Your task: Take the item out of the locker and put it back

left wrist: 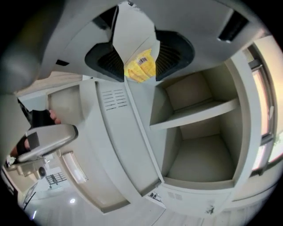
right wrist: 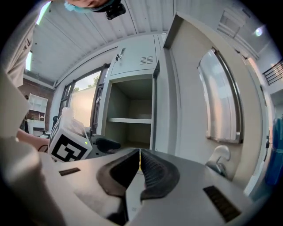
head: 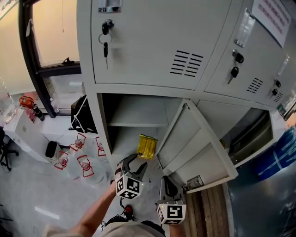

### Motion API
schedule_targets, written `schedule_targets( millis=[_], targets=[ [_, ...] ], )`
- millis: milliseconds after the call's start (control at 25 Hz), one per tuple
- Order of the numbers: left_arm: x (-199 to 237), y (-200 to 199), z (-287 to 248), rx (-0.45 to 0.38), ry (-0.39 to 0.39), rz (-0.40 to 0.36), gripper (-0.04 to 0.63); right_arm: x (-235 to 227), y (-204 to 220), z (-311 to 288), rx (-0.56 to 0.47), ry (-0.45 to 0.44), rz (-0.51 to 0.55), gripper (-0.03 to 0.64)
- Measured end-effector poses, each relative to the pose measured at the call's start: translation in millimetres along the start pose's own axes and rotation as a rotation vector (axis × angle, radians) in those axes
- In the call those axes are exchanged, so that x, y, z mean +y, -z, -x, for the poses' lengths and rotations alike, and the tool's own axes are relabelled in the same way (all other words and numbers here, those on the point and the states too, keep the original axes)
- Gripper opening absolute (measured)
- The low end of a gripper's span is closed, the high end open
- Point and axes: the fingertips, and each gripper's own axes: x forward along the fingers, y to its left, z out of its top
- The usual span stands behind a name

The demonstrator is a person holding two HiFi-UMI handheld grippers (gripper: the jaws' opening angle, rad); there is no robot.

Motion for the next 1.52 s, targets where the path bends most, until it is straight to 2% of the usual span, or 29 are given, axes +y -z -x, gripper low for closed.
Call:
schedule_targets(
  millis=[280, 640, 1160, 1520],
  targets=[
    [1.5, -17.9, 53.6, -0.046, -0.111, 0.169, 0.162, 10.7, -11.3, 20.1, -0.044, -0.086, 0.012, 0.023],
    [-26.7, -25.7, 128.3, -0.063, -0.204, 0.325, 0.077, 16.1, -17.1, 63.3, -0.087, -0.182, 0.029, 0.023],
    [-104.2, -16.9, 207.8, -0.053, -0.289, 0.390, 0.040, 25.7, 1.7, 129.0, -0.114, -0.288, 0.041, 0.023],
    [-146.9, -11.5, 238.5, -0.045, -0.293, 0.400, 0.031, 27.4, 20.4, 163.6, -0.102, -0.310, 0.030, 0.023]
  ],
)
